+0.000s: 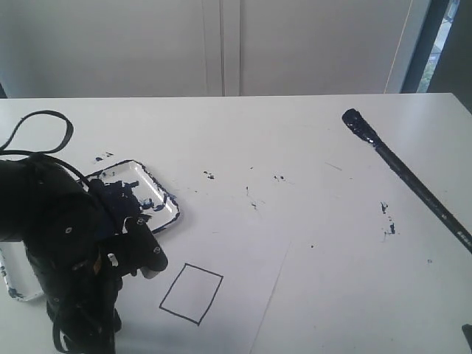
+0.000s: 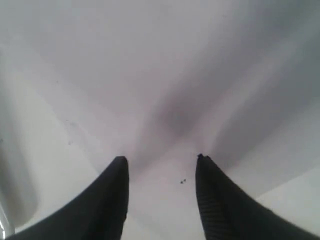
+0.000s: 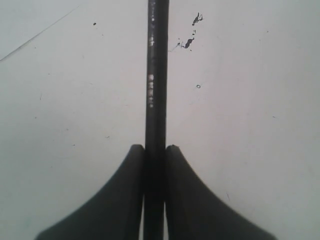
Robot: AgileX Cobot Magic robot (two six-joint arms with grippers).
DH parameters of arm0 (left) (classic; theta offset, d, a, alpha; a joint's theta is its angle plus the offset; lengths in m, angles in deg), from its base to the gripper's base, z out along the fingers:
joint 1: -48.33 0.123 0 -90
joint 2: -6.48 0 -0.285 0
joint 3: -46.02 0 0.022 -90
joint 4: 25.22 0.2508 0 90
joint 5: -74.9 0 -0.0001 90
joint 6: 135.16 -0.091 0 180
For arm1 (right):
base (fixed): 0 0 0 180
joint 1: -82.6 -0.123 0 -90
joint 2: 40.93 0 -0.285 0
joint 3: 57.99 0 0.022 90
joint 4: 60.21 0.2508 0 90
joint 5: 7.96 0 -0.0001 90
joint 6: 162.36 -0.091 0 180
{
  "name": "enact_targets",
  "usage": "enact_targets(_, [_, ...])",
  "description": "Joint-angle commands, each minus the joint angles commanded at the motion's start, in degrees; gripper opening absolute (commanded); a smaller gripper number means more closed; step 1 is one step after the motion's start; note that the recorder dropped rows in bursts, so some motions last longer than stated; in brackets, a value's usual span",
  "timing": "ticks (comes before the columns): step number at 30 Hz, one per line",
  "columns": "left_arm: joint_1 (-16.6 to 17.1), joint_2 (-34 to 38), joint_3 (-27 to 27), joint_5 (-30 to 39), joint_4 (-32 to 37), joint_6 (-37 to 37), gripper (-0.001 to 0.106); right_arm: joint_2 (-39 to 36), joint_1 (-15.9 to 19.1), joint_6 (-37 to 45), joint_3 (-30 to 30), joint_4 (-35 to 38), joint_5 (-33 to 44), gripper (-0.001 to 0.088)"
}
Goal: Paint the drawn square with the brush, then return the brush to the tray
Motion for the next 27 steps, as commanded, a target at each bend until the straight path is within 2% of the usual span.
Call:
enact_targets(15, [0.0, 0.2, 0.0, -2.0, -0.8, -0.7, 0.048, 0.0, 0.0, 0.0, 0.0, 0.9, 0.0, 0.0])
enact_targets(20, [1.3, 0.2, 2.1, -2.8, -0.8, -1.3, 0.048, 0.0, 0.0, 0.0, 0.0, 0.9, 0.0, 0.0])
enact_targets(27, [1.6, 0.2, 2.4, -0.4, 0.2, -2.4, 0.048, 0.0, 0.0, 0.2, 0.0, 0.9, 0.0, 0.0])
